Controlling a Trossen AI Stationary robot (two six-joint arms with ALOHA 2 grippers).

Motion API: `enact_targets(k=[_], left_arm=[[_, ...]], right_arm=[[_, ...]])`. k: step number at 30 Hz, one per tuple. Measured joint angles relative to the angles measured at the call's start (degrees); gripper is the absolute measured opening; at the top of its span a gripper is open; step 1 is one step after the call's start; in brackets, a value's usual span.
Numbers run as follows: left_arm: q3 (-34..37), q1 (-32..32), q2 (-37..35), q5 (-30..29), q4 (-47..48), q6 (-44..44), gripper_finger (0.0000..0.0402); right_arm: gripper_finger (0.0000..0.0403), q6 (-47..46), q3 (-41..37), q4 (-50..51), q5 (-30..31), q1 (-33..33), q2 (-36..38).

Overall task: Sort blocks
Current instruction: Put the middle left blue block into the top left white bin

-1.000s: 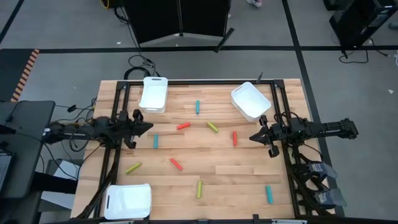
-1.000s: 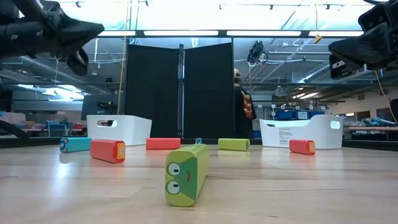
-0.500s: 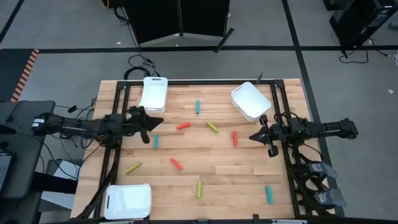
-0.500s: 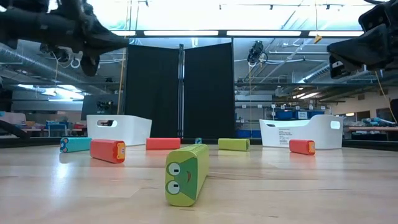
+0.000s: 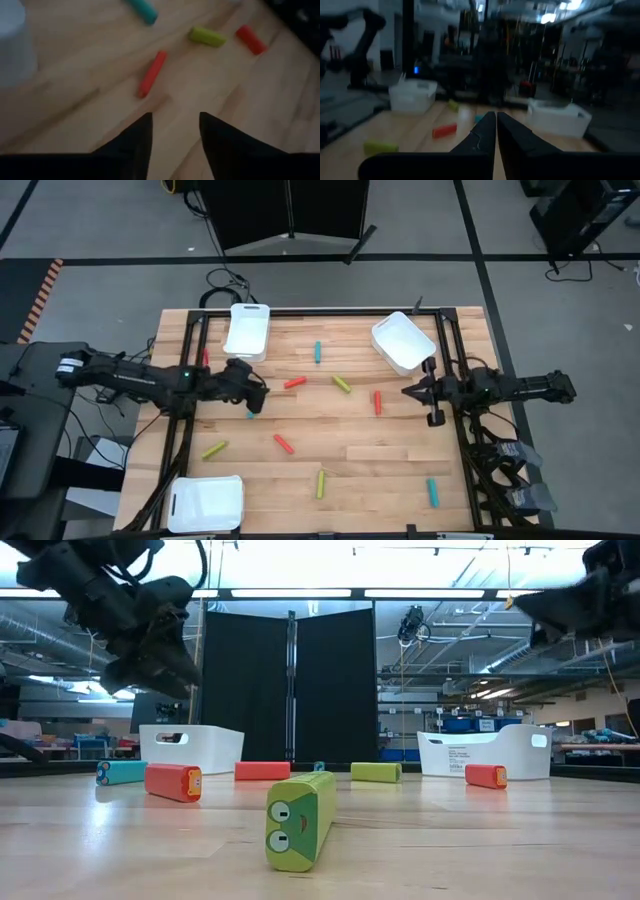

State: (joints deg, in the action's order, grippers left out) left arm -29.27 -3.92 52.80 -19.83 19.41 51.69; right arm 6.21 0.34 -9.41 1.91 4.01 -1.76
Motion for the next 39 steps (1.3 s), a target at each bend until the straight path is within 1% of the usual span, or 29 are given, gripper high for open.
enact_targets(k=[2,7,10,16,21,25,30,35,39], left_arm=[[-2.4,0.0,2.3,-0.1,4.3,4.2,0.0189],[-9.2,0.0,10.2,0.2,21.7,14.3,0.0192],[-12.2,0.0,15.0,1.0,26.9,17.4,0.0193],[-14.8,0.0,23.1,4.4,26.5,20.6,0.0194],[-14.9,-1.3,27.7,5.0,25.1,24.2,0.0194],[-14.9,-2.7,28.6,4.6,24.4,26.8,0.0194],[-14.9,-4.2,28.6,3.1,28.0,29.9,0.0194],[-14.9,-4.6,28.5,3.0,29.6,30.6,0.0194],[-13.3,-4.4,29.0,3.5,30.2,31.0,0.0194]], right_arm=[[0.0029,-0.2,0.0,-4.3,0.0,0.0,0.0],[0.0029,-1.9,0.0,-15.4,0.0,0.0,0.0],[0.0029,-1.7,0.0,-19.7,0.0,0.0,0.0],[0.0029,-1.5,0.0,-21.5,2.3,-0.1,0.0],[0.0029,-1.5,0.0,-21.4,2.6,-0.1,0.0],[0.0029,-1.5,0.0,-21.4,2.6,-0.1,0.0],[0.0029,-1.5,0.0,-21.4,2.8,-0.1,0.0],[0.0029,-1.2,0.0,-21.4,4.5,-0.1,0.0],[0.0029,-1.1,0.0,-21.4,4.7,-0.1,0.0]])
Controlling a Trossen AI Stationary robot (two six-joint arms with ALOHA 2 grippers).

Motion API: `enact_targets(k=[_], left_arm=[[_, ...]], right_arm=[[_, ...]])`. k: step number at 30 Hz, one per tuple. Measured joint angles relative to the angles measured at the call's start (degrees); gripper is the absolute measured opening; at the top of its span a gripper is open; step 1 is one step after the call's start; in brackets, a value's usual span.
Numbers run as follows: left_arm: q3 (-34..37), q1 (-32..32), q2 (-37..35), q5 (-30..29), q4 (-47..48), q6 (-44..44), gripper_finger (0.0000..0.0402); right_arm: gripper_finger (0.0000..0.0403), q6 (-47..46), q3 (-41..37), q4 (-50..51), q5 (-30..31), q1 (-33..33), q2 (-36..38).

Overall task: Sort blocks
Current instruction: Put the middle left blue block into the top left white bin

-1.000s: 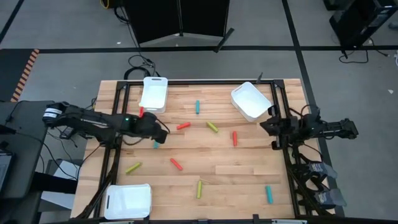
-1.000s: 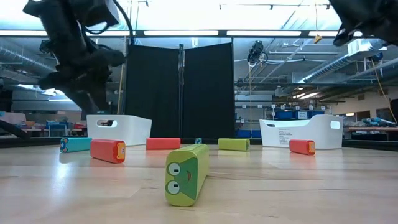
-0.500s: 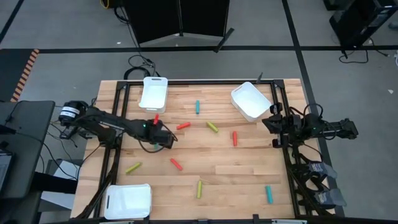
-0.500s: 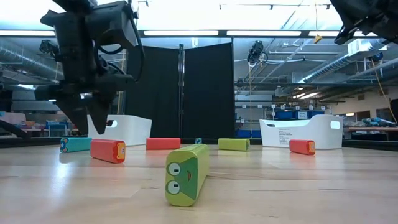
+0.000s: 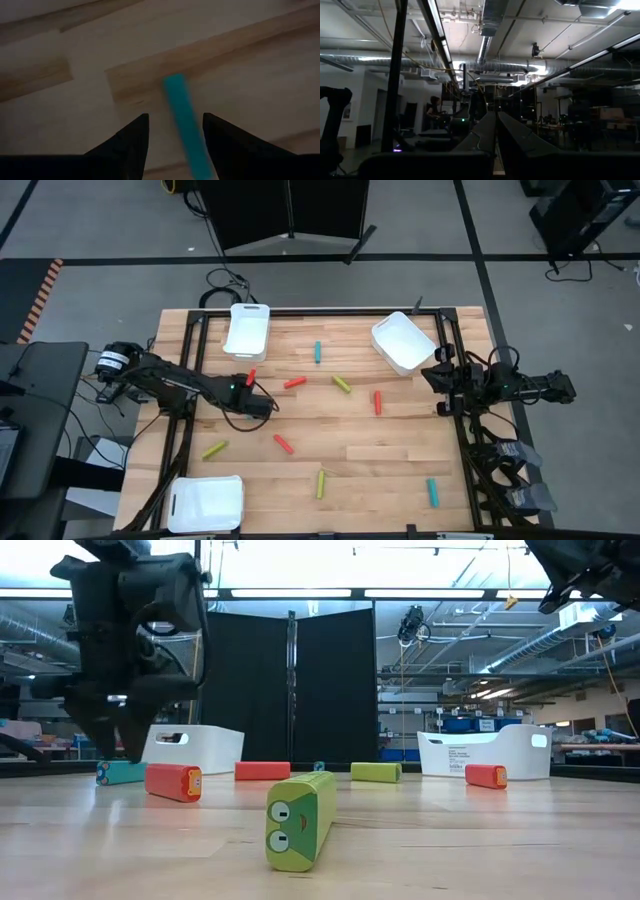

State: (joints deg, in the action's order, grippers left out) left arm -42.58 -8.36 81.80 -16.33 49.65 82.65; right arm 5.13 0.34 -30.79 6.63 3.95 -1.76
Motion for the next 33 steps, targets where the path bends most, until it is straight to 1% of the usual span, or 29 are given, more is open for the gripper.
enact_targets(k=[5,10,12,14,16,22,30,33], left_arm=[[2.0,0.0,0.0,1.7,-2.0,0.1,0.0194],[5.2,0.0,0.0,2.7,-11.2,-1.2,0.0194],[6.4,0.0,-0.3,2.6,-13.0,-1.2,0.0193],[6.7,0.0,-0.3,2.5,-13.1,-1.0,0.0190],[6.9,0.0,-0.3,2.5,-12.7,-1.0,0.0177],[6.9,0.0,-0.2,2.5,-12.0,-3.2,0.0103],[6.9,0.0,-0.4,2.9,-12.2,-6.9,0.0102],[5.8,-0.1,-0.7,2.9,-11.2,-8.6,0.0102]], right_arm=[[0.0029,0.0,0.0,0.0,0.0,0.0,0.0],[0.0029,1.1,0.0,0.0,0.3,0.0,0.0],[0.0029,1.1,0.0,0.0,1.3,0.0,0.0],[0.0029,1.1,0.0,0.0,1.7,0.0,0.0],[0.0029,1.1,0.0,0.0,1.8,0.0,0.0],[0.0029,1.1,0.0,-0.1,1.8,0.0,0.0],[0.0029,1.1,0.0,-0.1,1.8,0.0,0.0],[0.0029,1.1,0.0,0.0,1.8,0.0,0.0]])
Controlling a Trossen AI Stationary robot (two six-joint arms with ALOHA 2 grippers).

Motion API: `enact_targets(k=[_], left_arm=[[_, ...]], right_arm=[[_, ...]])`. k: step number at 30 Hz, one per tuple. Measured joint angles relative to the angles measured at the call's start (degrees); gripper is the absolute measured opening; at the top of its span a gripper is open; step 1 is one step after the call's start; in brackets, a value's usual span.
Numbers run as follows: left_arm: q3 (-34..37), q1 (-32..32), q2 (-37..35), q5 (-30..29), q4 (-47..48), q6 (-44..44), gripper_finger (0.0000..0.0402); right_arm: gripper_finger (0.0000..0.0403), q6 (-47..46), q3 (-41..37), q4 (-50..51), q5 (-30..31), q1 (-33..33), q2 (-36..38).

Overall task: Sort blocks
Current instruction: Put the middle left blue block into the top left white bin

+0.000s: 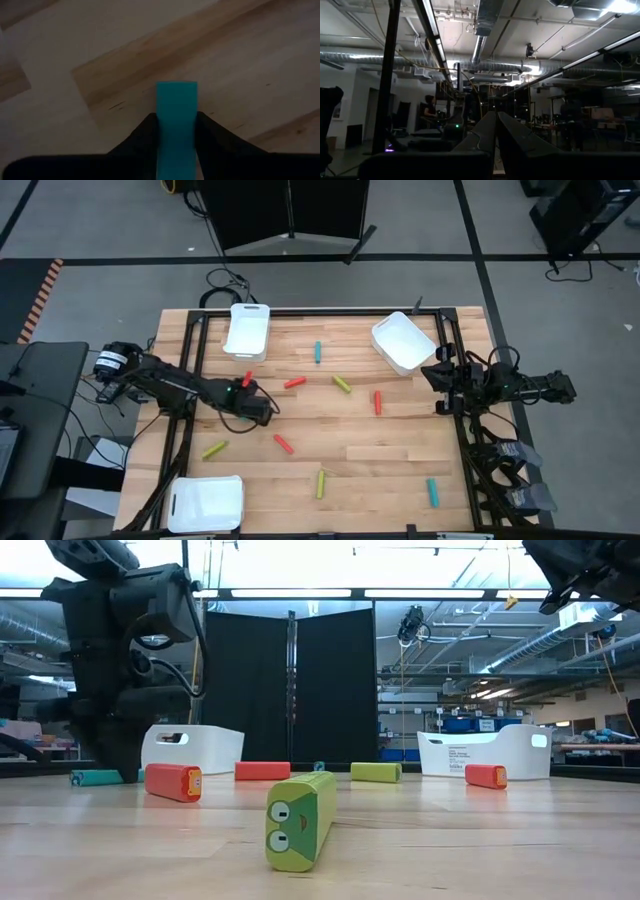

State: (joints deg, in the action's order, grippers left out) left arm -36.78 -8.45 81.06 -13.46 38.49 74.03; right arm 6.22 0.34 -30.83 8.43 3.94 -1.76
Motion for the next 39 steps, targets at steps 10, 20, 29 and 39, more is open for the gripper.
enact_targets(k=[10,20,29,39], left_arm=[[-8.3,0.0,-0.3,-5.4,0.1,-9.9,0.0102],[-23.2,8.1,-4.8,-18.9,4.9,-25.8,0.0102],[-23.7,26.1,-6.4,-17.7,10.8,-36.6,0.0102],[-20.2,42.8,-6.6,-6.2,1.5,-48.8,0.0102]], right_arm=[[0.0029,-0.2,0.0,0.0,0.0,0.0,0.0],[0.0029,-0.1,0.0,-0.2,0.1,0.0,0.0],[0.0029,-2.0,0.0,0.4,0.1,0.0,-1.2],[0.0030,-7.1,0.1,-1.1,1.0,0.0,-9.8]])
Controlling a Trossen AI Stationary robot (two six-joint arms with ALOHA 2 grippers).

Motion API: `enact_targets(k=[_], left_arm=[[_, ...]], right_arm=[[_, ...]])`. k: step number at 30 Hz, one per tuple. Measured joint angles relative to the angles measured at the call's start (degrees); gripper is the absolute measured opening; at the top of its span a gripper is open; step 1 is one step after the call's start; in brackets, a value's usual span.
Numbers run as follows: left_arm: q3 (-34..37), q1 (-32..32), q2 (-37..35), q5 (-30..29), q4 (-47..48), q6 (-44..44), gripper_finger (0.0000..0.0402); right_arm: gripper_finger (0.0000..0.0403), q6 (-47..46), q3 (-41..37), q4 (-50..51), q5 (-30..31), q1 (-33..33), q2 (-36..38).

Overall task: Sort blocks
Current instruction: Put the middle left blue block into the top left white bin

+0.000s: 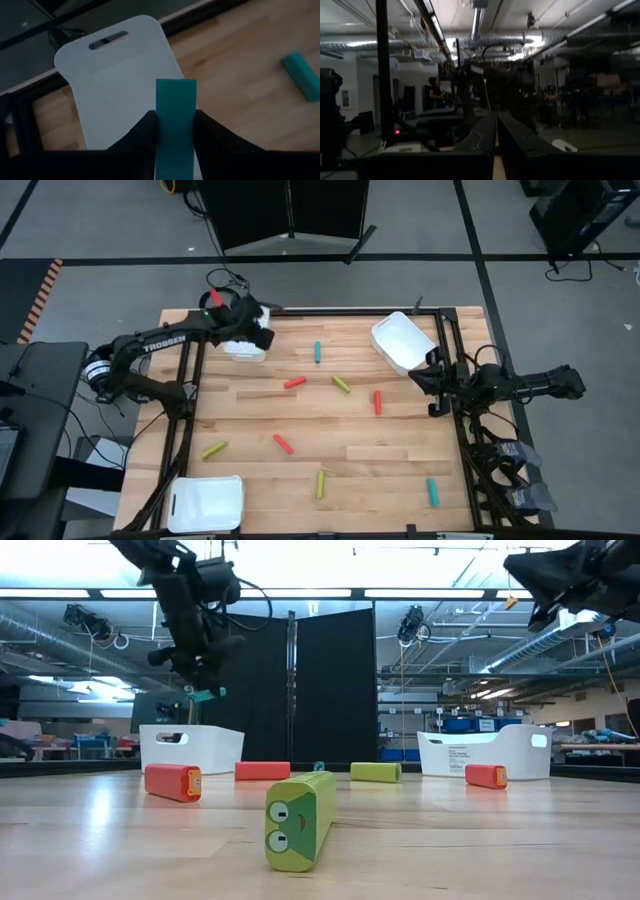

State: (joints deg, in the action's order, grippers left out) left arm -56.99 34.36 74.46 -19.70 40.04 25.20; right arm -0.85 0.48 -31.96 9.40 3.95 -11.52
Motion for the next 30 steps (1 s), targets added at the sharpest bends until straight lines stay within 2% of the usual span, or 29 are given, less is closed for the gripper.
enact_targets(k=[5,11,16,23,30], left_arm=[[1.3,6.9,0.0,4.6,-2.0,-2.5,0.0102],[2.2,11.0,0.2,7.0,-2.6,-4.1,0.0102],[2.1,10.5,0.2,10.6,-4.5,-5.3,0.0102],[2.1,9.7,0.2,10.0,-4.6,-5.3,0.0102],[2.1,9.7,0.2,8.8,-4.2,-5.5,0.0102]], right_arm=[[0.0037,-1.6,2.6,-0.1,0.2,0.0,-6.7],[0.0039,-1.3,8.0,0.0,0.2,0.0,-17.0],[0.0039,-0.6,11.9,0.2,0.2,0.0,-24.6],[0.0039,-1.0,15.5,0.2,1.6,0.0,-31.5],[0.0033,-2.6,17.3,-0.2,1.6,0.1,-35.0]])
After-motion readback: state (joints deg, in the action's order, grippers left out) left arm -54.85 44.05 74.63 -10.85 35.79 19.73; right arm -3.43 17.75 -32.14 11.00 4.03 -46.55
